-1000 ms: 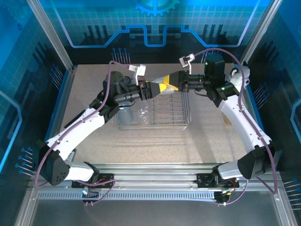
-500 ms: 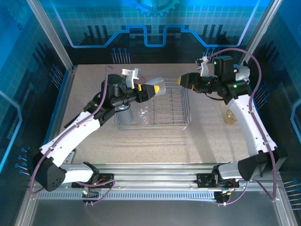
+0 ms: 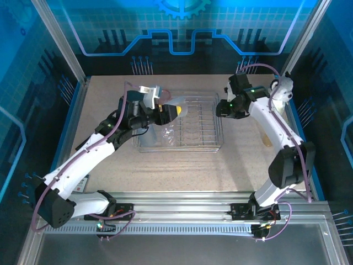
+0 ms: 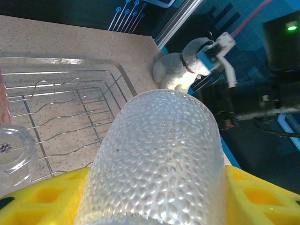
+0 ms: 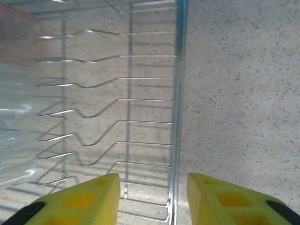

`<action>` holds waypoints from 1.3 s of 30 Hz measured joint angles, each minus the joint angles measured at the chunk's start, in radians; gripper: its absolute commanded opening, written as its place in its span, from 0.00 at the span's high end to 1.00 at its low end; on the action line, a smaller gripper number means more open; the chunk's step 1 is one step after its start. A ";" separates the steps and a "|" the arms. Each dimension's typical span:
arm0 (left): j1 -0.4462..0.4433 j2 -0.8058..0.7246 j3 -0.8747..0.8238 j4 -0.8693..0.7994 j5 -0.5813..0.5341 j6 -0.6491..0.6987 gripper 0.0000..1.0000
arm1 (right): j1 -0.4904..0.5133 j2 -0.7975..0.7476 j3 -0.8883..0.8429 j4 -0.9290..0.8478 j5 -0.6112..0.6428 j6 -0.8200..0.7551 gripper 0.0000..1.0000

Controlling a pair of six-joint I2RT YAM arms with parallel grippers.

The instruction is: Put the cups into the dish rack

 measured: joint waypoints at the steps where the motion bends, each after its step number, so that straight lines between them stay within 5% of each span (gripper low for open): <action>1: 0.000 -0.006 -0.002 -0.005 -0.003 0.003 0.75 | 0.005 0.020 0.000 -0.003 0.018 -0.006 0.61; 27: 0.000 -0.048 -0.040 -0.052 -0.029 0.042 0.75 | 0.050 0.147 -0.042 -0.005 0.148 -0.036 0.81; 34: 0.000 -0.048 -0.040 -0.063 -0.029 0.044 0.75 | 0.067 0.147 -0.060 0.009 0.155 -0.034 0.97; 39: 0.000 -0.048 -0.040 -0.065 -0.029 0.044 0.75 | 0.076 0.145 -0.064 0.013 0.174 -0.024 1.00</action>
